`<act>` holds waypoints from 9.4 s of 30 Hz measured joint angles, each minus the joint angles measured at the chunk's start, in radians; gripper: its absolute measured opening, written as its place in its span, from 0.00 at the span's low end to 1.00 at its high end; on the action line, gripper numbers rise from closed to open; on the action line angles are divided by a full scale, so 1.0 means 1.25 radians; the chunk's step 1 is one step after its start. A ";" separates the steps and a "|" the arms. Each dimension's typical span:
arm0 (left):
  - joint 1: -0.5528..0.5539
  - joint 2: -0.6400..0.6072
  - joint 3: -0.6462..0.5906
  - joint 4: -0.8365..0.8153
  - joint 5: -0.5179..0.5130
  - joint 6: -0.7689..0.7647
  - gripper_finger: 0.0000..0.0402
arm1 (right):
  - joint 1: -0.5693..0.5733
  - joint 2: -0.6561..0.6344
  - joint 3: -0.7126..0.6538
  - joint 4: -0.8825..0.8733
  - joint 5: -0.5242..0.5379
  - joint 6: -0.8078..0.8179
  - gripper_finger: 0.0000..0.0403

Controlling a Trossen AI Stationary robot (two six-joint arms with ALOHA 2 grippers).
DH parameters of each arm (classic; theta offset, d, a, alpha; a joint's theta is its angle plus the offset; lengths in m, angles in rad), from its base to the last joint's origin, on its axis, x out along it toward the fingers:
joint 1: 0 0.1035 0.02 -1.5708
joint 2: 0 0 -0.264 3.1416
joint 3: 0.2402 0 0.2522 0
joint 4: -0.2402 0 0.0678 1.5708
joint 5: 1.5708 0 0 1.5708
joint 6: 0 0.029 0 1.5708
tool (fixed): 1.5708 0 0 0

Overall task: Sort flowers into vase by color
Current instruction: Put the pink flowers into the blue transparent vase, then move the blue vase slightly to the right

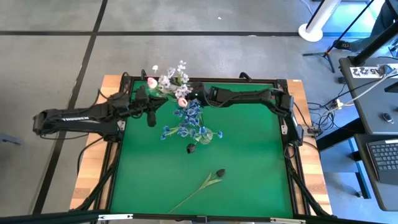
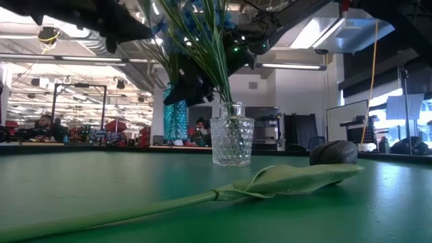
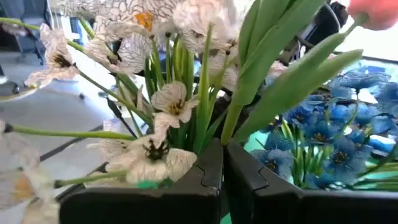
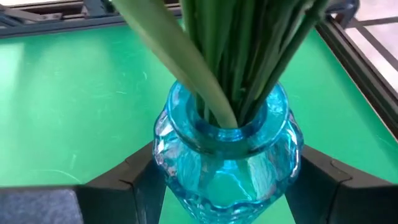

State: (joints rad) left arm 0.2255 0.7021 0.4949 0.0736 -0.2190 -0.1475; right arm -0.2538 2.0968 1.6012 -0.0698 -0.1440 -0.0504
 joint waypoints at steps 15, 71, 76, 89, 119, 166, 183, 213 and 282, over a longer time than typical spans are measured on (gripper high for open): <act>-0.015 0.032 0.033 -0.033 -0.058 -0.003 0.00 | 0.004 0.000 0.000 0.009 -0.029 0.009 0.62; -0.017 0.036 0.028 -0.134 -0.114 -0.023 0.00 | 0.010 -0.003 0.003 0.023 -0.019 0.003 0.62; -0.048 -0.025 0.028 -0.132 -0.105 -0.024 0.00 | 0.009 -0.002 0.003 0.012 -0.018 0.003 0.62; -0.161 -0.026 0.029 -0.032 -0.117 0.081 0.17 | 0.009 -0.002 0.002 0.013 -0.017 0.003 0.62; -0.153 0.062 0.030 0.198 -0.267 0.190 0.27 | 0.009 -0.001 0.002 0.012 -0.027 0.003 0.62; -0.136 0.122 0.030 0.235 -0.300 0.173 0.31 | 0.010 0.000 0.001 0.003 -0.027 -0.001 0.62; -0.167 0.040 0.031 0.145 -0.302 0.143 0.31 | 0.010 0.000 0.001 -0.006 -0.027 0.000 0.62; -0.120 0.084 0.031 0.167 -0.313 0.148 0.29 | 0.009 0.000 0.001 -0.009 -0.041 0.000 0.62; -0.133 0.154 0.032 0.061 -0.213 0.036 0.00 | 0.007 0.003 -0.002 -0.026 -0.011 -0.004 0.62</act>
State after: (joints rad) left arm 0.0589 0.8948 0.5346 0.1497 -0.4852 -0.1024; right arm -0.2453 2.1002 1.5990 -0.1020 -0.1577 -0.0559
